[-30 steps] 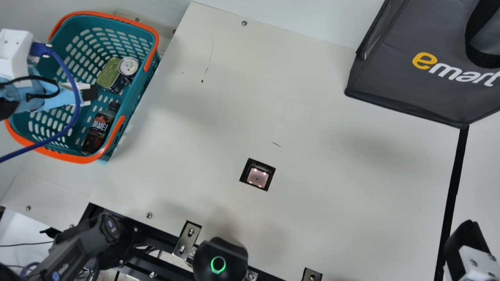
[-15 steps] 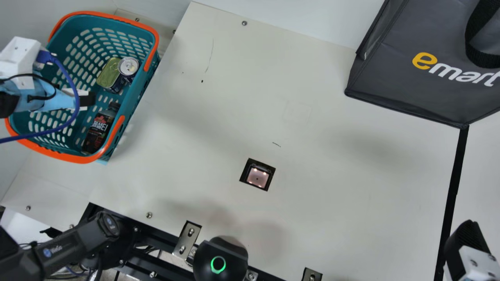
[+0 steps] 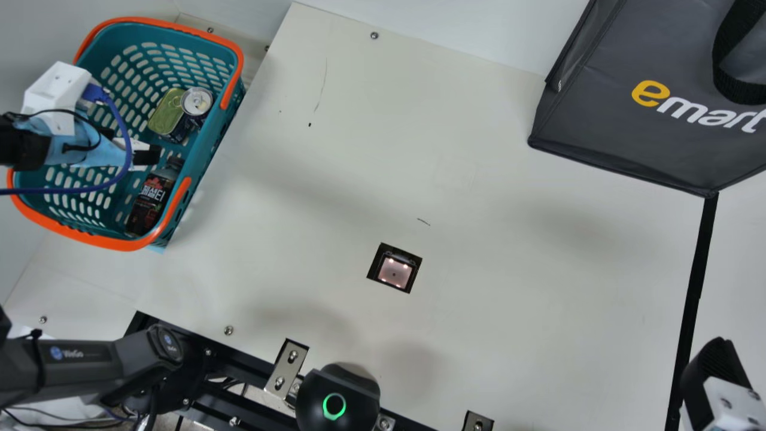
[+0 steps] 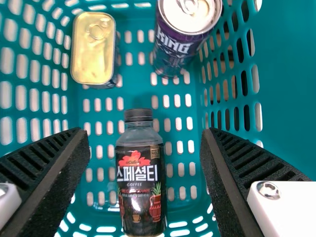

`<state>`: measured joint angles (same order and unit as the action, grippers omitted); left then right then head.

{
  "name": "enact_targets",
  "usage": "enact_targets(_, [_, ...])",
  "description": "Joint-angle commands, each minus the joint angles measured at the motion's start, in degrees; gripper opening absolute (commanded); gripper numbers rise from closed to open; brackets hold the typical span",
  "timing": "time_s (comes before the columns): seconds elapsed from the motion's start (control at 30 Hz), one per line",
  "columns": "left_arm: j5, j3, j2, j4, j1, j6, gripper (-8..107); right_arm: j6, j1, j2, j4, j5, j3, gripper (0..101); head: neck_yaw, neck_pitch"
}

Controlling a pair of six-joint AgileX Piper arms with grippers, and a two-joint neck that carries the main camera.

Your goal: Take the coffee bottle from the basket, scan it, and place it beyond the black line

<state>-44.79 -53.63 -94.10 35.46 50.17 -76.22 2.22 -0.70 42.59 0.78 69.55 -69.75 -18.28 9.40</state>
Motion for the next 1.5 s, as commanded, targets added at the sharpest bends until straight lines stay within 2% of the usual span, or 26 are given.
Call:
enact_targets(0.0, [0.15,-0.41,-2.35,0.10,-0.19,-1.46,90,0.00,0.00,0.00,0.00,0.00,0.00,91,-0.14,-1.48])
enact_targets(0.33, [1.77,-3.00,-10.24,-1.76,-2.08,-3.10,90,0.00,0.00,0.00,0.00,0.00,0.00,91,-0.14,-1.48])
enact_targets(0.83, [8.41,-5.81,-19.18,-6.27,-6.71,4.07,90,0.00,0.00,0.00,0.00,0.00,0.00,91,-0.14,-1.48])
enact_targets(1.17, [11.33,-8.01,-23.43,-7.93,-7.86,7.82,90,0.00,0.00,0.00,0.00,0.06,0.00,91,-0.14,-1.48])
enact_targets(1.47, [14.02,-7.90,-25.70,-7.77,-8.75,8.99,90,0.00,0.00,0.00,0.00,0.06,0.00,91,-0.14,-1.48])
